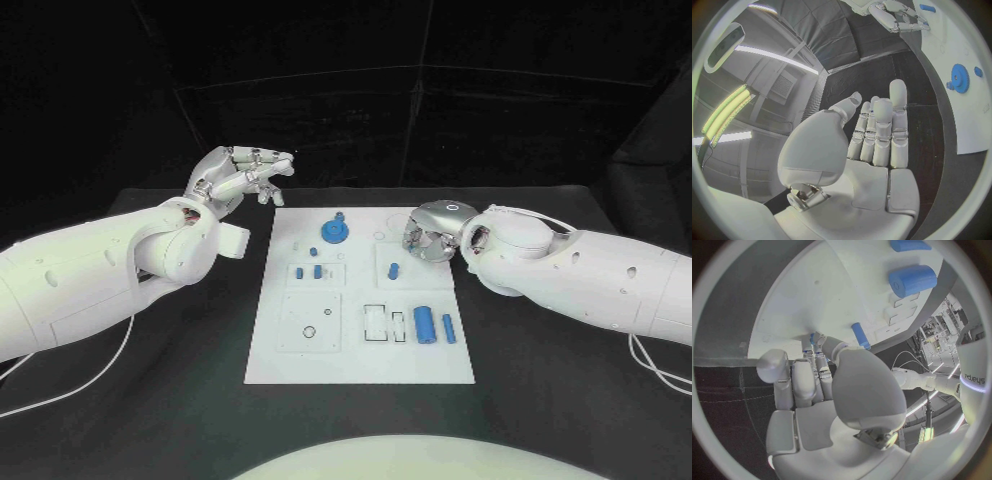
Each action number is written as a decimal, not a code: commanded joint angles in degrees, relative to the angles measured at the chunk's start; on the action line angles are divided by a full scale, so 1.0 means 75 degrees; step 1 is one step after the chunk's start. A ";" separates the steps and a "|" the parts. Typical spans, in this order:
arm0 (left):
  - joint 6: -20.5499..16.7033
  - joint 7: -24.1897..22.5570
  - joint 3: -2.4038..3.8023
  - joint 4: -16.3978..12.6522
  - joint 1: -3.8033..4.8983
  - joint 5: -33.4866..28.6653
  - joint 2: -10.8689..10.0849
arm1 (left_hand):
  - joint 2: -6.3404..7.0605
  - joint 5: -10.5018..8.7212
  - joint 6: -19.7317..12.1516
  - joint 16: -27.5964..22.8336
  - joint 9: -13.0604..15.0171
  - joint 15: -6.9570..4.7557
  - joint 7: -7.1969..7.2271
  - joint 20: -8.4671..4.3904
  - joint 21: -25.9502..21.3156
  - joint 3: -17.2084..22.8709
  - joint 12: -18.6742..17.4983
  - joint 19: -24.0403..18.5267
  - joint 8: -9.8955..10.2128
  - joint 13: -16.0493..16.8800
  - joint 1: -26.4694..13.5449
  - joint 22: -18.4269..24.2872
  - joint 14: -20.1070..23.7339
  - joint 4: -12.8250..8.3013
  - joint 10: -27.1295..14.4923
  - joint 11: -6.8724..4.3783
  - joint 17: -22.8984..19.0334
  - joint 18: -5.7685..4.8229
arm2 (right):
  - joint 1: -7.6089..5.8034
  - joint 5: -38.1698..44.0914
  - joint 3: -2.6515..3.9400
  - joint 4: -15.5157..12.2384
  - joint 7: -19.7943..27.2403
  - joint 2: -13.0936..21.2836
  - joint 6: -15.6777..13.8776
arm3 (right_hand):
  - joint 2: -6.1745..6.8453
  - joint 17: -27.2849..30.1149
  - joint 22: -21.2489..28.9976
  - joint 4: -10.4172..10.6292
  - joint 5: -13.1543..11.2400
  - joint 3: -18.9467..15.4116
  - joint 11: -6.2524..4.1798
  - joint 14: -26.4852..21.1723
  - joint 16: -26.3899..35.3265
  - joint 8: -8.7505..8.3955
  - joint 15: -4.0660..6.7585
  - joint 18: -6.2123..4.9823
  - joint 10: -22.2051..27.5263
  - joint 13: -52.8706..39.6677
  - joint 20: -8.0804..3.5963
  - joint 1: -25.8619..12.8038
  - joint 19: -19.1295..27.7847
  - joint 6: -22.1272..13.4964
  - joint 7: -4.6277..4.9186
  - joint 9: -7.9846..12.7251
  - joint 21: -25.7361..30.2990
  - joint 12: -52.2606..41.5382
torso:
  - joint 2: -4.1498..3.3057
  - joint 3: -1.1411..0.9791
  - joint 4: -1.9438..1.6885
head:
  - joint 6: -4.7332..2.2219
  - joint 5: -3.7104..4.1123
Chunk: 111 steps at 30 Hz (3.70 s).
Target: Assemble the parts on the task board
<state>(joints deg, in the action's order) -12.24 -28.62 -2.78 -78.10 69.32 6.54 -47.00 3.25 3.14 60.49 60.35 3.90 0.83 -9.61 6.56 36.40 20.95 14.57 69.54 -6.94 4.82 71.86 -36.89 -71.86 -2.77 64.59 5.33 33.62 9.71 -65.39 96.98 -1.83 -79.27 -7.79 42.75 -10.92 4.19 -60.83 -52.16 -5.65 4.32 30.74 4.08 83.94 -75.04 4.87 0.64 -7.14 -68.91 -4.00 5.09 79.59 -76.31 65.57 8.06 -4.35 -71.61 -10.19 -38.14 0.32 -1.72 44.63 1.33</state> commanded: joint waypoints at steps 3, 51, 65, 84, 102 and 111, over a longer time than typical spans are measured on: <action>0.0174 -0.0015 0.0006 0.0014 0.0011 -0.0046 0.0009 | 0.0026 -0.0018 -0.0086 -0.0045 -0.0002 -0.0002 -0.0023 -0.0005 -0.0073 -0.0119 0.0061 -0.0043 -0.0036 0.0012 0.0032 0.0029 0.0078 0.0042 -0.0122 0.0032 -0.0034 0.0095 | 0.0013 0.0044 -0.0014 -0.0223 -0.0129 0.0161 -0.0508 | -0.0036 -0.0021 -0.0125 -0.0040 0.0056 0.0138 -0.0015 0.0197 -0.0048 -0.0027 0.0045 0.0084 -0.0057 0.0007 -0.0015 -0.0037 -0.0099 0.0007 0.0025 0.0022 -0.0109 0.0035 | 0.0006 -0.0001 0.0005 | 0.0005 0.0004; 0.0325 -0.0031 0.0000 0.0017 0.0012 -0.0047 0.0222 | 0.0019 -0.0014 -0.0201 -0.0046 -0.0002 0.0030 -0.0061 0.0024 -0.0144 -0.0248 0.0105 -0.0043 -0.0047 0.0019 0.0062 0.0077 0.0143 0.0057 -0.0252 0.0069 -0.0091 0.0093 | 0.0225 -0.0121 -0.0236 -0.2119 0.0037 -0.0588 -0.0603 | 0.0098 -0.0070 -0.0421 -0.0068 0.0126 0.0253 0.0007 0.0211 -0.0120 -0.0075 0.0026 0.0128 -0.0042 0.0003 -0.0020 -0.0242 -0.0191 -0.0003 0.0046 0.0035 -0.0288 0.0080 | -0.0004 0.0017 -0.0015 | 0.0152 -0.0459; 0.0365 -0.0007 0.0000 0.0000 0.0012 -0.0047 0.0247 | 0.0012 -0.0013 -0.0207 -0.0051 -0.0001 0.0032 -0.0061 0.0026 -0.0150 -0.0254 0.0113 -0.0043 -0.0053 0.0021 0.0075 0.0081 0.0153 0.0053 -0.0260 0.0070 -0.0104 0.0093 | 0.0527 0.0150 -0.0261 -0.1689 0.0077 -0.1091 -0.0397 | 0.0095 -0.0034 -0.0407 -0.0061 0.0134 0.0253 0.0007 0.0205 -0.0106 -0.0080 0.0025 0.0126 -0.0035 0.0004 -0.0019 -0.0258 -0.0184 -0.0008 0.0047 0.0036 -0.0284 0.0086 | -0.0003 0.0010 -0.0009 | 0.0241 -0.0598; 0.0406 0.0040 0.0000 0.0010 0.0012 -0.0047 0.0254 | 0.0011 -0.0014 -0.0213 -0.0051 -0.0001 0.0033 -0.0064 0.0027 -0.0154 -0.0260 0.0117 -0.0043 -0.0055 0.0021 0.0081 0.0084 0.0158 0.0052 -0.0268 0.0072 -0.0108 0.0093 | 0.0613 0.0222 -0.0263 -0.1494 0.0064 -0.1230 -0.0184 | 0.0095 -0.0025 -0.0397 -0.0056 0.0138 0.0252 0.0009 0.0202 -0.0103 -0.0086 0.0024 0.0124 -0.0026 0.0005 -0.0019 -0.0272 -0.0178 -0.0016 0.0049 0.0038 -0.0280 0.0092 | -0.0001 0.0010 -0.0004 | 0.0317 -0.0684; 0.0424 0.0073 0.0000 0.0005 0.0013 -0.0047 0.0249 | 0.0010 -0.0014 -0.0216 -0.0051 -0.0001 0.0034 -0.0065 0.0028 -0.0156 -0.0262 0.0118 -0.0043 -0.0056 0.0022 0.0083 0.0085 0.0161 0.0051 -0.0271 0.0073 -0.0110 0.0093 | 0.0648 0.0564 -0.0268 -0.1408 -0.0092 -0.1371 -0.0057 | 0.0118 0.0002 -0.0372 -0.0059 0.0150 0.0243 0.0021 0.0193 -0.0098 -0.0112 0.0016 0.0119 0.0016 0.0010 -0.0013 -0.0316 -0.0159 -0.0060 0.0058 0.0046 -0.0273 0.0121 | 0.0005 0.0010 0.0010 | 0.0347 -0.0703; 0.0437 0.0104 0.0000 0.0018 0.0013 -0.0047 0.0251 | 0.0006 -0.0014 -0.0229 -0.0057 0.0000 0.0037 -0.0069 0.0031 -0.0164 -0.0274 0.0127 -0.0044 -0.0061 0.0023 0.0097 0.0090 0.0175 0.0047 -0.0287 0.0077 -0.0128 0.0094 | 0.0653 0.0591 -0.0284 -0.1421 -0.0061 -0.1382 -0.0028 | 0.0232 0.0062 -0.0342 -0.0024 0.0256 0.0130 0.0060 0.0176 -0.0084 -0.0162 -0.0019 0.0115 0.0143 0.0027 0.0010 -0.0478 -0.0127 -0.0186 0.0096 0.0066 -0.0262 0.0201 | 0.0007 0.0013 -0.0002 | 0.0342 -0.0694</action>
<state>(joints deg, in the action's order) -9.66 -27.85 -2.83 -77.93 69.33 6.43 -45.16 3.25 3.15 59.26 60.13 3.91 1.22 -10.01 6.56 35.51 19.30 15.29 69.54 -7.16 4.92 71.85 -36.31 -71.02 -2.37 62.81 5.86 32.77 9.69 -60.45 100.68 -3.91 -89.78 -8.32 32.42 -11.65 5.88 -60.49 -54.83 -5.87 6.04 32.06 4.55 83.94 -75.75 3.92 0.63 -7.13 -68.41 -3.93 4.90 76.53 -77.31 64.58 8.78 -3.99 -73.60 -8.97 -38.11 0.42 -1.68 47.20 -3.90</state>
